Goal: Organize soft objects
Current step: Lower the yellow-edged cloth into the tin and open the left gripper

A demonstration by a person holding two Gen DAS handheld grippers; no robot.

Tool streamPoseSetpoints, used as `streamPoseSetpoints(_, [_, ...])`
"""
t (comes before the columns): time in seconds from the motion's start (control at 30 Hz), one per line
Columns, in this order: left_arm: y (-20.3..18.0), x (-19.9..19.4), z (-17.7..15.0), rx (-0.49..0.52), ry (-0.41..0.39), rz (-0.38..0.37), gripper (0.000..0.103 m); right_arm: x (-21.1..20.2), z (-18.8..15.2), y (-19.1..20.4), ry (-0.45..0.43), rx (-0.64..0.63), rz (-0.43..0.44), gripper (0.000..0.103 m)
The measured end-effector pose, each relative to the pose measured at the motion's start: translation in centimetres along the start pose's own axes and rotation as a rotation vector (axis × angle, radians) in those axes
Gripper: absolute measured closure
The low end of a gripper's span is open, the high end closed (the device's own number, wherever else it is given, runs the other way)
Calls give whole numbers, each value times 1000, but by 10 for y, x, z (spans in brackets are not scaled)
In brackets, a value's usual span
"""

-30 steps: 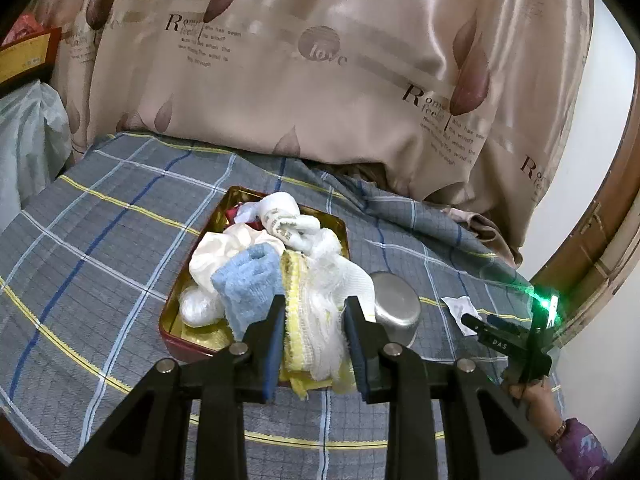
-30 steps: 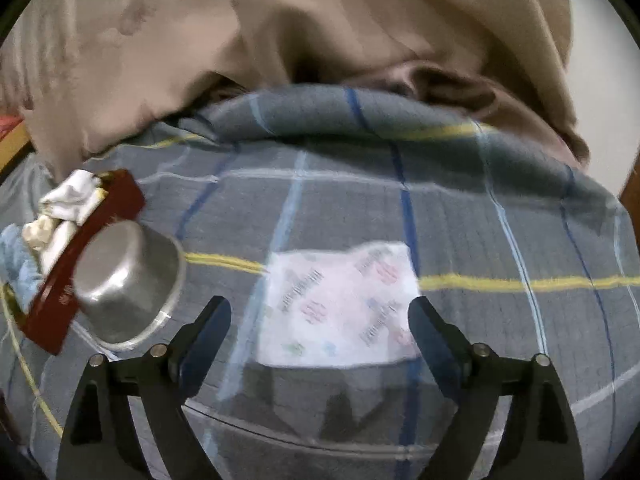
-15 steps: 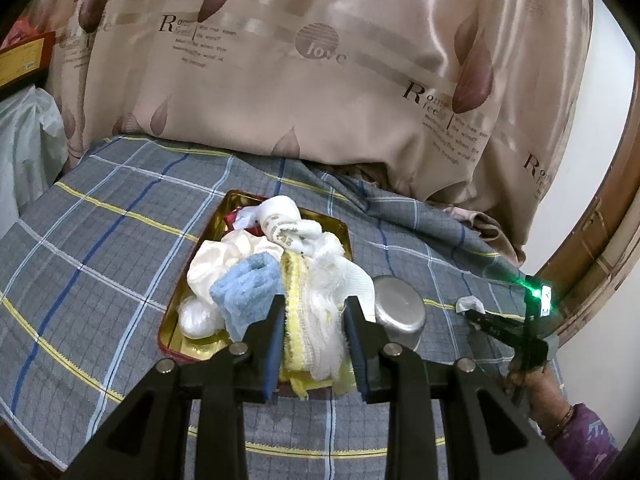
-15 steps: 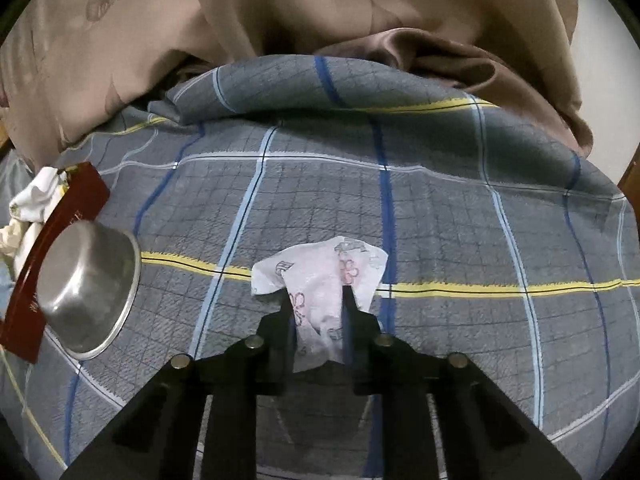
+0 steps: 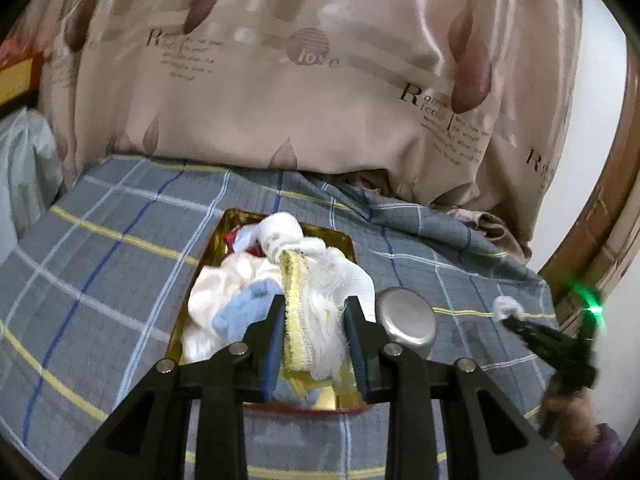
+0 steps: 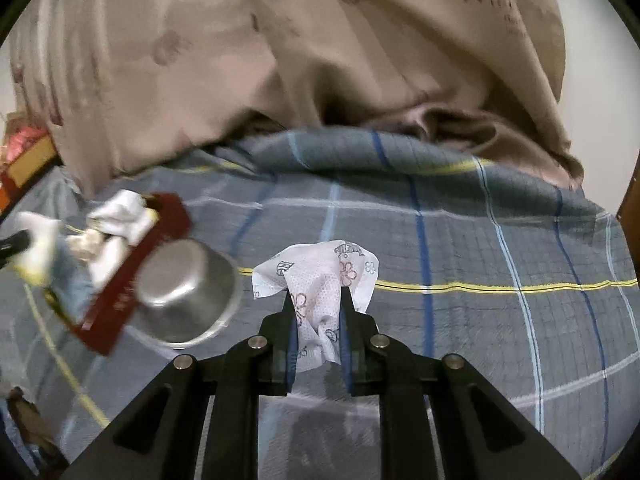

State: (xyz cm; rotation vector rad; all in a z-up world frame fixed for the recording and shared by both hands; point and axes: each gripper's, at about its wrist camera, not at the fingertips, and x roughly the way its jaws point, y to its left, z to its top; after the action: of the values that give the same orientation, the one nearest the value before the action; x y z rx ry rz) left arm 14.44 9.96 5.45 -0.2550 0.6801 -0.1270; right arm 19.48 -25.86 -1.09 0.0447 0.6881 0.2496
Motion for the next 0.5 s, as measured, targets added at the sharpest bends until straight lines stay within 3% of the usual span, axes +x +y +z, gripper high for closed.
streamPoseSetpoints(0.27, [-3,47,19,60,16,-23,74,-33,-10,39,-37,-9,86,88])
streamPoseSetpoints(0.5, [-2,93,23,115,36,-25,70,-38,-10,64,-40,-29,134,88])
